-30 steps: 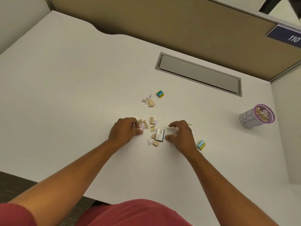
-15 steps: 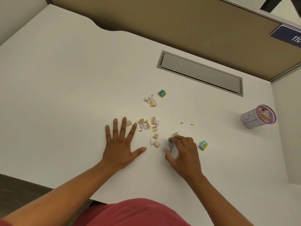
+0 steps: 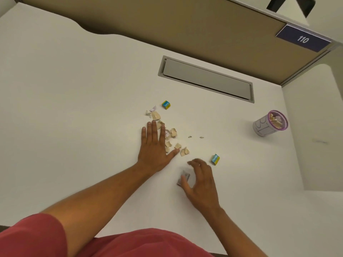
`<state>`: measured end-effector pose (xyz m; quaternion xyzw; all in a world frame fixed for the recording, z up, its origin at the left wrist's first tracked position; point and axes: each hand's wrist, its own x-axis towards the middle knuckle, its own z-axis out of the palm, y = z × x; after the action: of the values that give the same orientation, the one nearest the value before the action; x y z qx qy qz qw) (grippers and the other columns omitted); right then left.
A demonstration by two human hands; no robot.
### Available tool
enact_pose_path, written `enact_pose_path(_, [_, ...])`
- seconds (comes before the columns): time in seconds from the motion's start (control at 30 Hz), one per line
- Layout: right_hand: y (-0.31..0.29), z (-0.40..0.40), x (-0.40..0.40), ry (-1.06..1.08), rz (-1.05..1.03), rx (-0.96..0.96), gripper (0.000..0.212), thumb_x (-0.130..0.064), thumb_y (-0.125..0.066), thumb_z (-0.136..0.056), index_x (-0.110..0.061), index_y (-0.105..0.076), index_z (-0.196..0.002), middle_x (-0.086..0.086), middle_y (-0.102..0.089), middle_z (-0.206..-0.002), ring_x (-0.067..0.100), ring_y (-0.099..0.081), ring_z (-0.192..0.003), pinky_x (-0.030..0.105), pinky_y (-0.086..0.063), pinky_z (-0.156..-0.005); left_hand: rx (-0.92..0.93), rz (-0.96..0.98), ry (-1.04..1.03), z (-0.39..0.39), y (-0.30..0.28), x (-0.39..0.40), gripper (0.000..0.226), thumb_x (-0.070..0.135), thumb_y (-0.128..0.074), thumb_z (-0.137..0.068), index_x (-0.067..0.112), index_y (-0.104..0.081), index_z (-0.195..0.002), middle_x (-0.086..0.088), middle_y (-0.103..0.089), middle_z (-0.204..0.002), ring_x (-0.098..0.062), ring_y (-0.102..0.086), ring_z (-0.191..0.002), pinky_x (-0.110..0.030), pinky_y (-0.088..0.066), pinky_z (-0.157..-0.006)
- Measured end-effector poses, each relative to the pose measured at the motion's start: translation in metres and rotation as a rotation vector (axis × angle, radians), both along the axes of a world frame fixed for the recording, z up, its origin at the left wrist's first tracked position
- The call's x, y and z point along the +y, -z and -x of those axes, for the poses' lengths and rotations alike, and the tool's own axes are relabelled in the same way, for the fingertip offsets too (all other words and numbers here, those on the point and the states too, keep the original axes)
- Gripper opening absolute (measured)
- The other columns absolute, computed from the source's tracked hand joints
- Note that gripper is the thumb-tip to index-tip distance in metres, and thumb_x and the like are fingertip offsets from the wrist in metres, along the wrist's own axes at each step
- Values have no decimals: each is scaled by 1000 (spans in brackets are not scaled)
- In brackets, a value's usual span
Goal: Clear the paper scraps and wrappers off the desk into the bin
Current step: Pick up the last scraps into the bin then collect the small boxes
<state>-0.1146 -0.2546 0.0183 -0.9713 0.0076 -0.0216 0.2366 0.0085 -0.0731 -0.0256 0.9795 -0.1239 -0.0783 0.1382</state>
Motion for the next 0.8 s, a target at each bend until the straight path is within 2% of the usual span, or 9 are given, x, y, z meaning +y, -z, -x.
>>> enact_pose_path(0.1, [-4, -37, -9, 104, -76, -40, 50, -26, -62, -96, -11, -49, -142, 5, -45, -149, 21, -39, -142, 36, -35, -118, -81, 57, 21, 4, 0, 19, 103, 83, -20, -93, 9, -15, -164, -24, -6, -172, -40, -1, -160, -60, -3, -128])
enact_pose_path(0.17, [-3, -62, -11, 152, -76, 55, 63, -34, -50, -103, -10, -29, -157, 7, -25, -165, 21, -19, -154, 32, -19, -125, -145, 136, 4, 8, 4, 40, 91, 76, -22, -98, 11, -22, -162, -20, -9, -172, -38, -5, -161, -58, -7, -129])
enact_pose_path(0.23, [4, -83, -8, 179, -22, 168, 75, -44, -40, -105, -7, -8, -162, 10, -5, -171, 23, 0, -158, 37, -4, -128, -175, 217, -60, 7, 6, 59, 81, 68, -23, -102, 9, -28, -158, -18, -12, -172, -36, -9, -160, -57, -11, -129])
enact_pose_path(0.3, [11, -100, -1, 206, 28, 251, 80, -51, -32, -106, -4, 1, -161, 13, 3, -171, 26, 7, -158, 43, 2, -129, -156, 248, -127, -5, 4, 72, 80, 65, -21, -104, 6, -27, -157, -17, -14, -172, -34, -10, -160, -55, -12, -129])
enact_pose_path(0.4, [20, -110, 16, 214, 34, 254, 79, -52, -24, -106, -3, 4, -161, 13, 8, -170, 27, 11, -158, 46, 2, -128, -108, 192, -120, -34, -1, 77, 82, 63, -16, -104, 5, -16, -162, -16, -8, -173, -33, -6, -161, -53, -8, -130])
enact_pose_path(0.5, [25, -109, 39, 120, 12, 191, 72, -46, -21, -107, -5, 4, -161, 9, 7, -171, 22, 11, -158, 45, 2, -129, -66, 137, 6, -56, -4, 68, 83, 60, -12, -104, 4, -9, -164, -14, -7, -174, -30, -7, -162, -51, -7, -131])
enact_pose_path(0.6, [27, -108, 59, 2, -84, 165, 65, -42, -20, -108, -11, -1, -163, 1, 2, -172, 13, 9, -158, 41, 1, -129, -62, 67, 149, -64, -4, 56, 83, 60, 3, -103, 5, -8, -164, -11, -10, -174, -30, -9, -161, -53, -8, -130])
enact_pose_path(0.7, [24, -111, 57, -42, -267, 162, 62, -45, -18, -106, -25, -6, -163, -14, -6, -170, -3, 0, -155, 32, -5, -129, -92, 138, 227, -57, -3, 55, 80, 55, 4, -106, 7, -24, -162, -9, -26, -171, -29, -19, -159, -51, -13, -130])
enact_pose_path(0.8, [22, -121, 32, -53, -313, 130, 57, -39, -24, -106, -32, -12, -162, -27, -11, -164, -16, -2, -149, 27, -7, -128, -155, 317, 132, -51, 1, 62, 57, 41, -18, -111, 11, -44, -152, -6, -50, -154, -25, -36, -151, -45, -19, -129])
